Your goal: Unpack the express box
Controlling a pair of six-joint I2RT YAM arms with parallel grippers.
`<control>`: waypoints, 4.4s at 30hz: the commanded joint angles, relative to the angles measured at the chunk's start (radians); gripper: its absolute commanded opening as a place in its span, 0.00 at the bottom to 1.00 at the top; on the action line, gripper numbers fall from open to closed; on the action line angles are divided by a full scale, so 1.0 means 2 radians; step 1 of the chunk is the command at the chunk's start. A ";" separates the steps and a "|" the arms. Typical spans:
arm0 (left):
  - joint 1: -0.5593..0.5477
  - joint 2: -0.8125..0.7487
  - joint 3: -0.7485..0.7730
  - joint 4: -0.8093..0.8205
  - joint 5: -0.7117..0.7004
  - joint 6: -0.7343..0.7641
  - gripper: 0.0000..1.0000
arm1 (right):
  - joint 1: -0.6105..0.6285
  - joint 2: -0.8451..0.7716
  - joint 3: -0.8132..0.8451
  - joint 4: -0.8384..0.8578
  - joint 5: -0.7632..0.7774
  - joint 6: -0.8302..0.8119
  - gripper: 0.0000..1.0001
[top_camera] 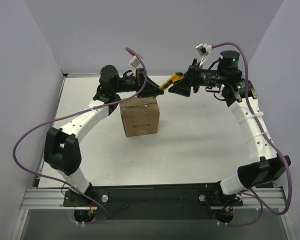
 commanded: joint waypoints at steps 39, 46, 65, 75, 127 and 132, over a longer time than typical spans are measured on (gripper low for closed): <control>0.013 0.025 0.050 -0.115 -0.060 0.124 0.52 | -0.012 0.034 0.012 0.066 0.110 0.073 0.00; -0.015 -0.040 0.058 -0.379 -0.216 0.509 0.77 | -0.072 0.016 -0.081 0.156 0.162 0.162 0.00; -0.073 -0.111 -0.057 -0.408 -0.292 0.716 0.83 | 0.011 -0.051 -0.294 0.358 0.332 0.276 0.00; -0.073 -0.089 -0.055 -0.394 -0.297 0.709 0.83 | 0.027 -0.031 -0.284 0.371 0.327 0.275 0.00; -0.074 -0.064 -0.055 -0.364 -0.309 0.683 0.82 | 0.063 -0.020 -0.279 0.381 0.358 0.275 0.00; -0.074 -0.064 -0.056 -0.363 -0.311 0.682 0.83 | 0.066 -0.012 -0.271 0.373 0.349 0.272 0.00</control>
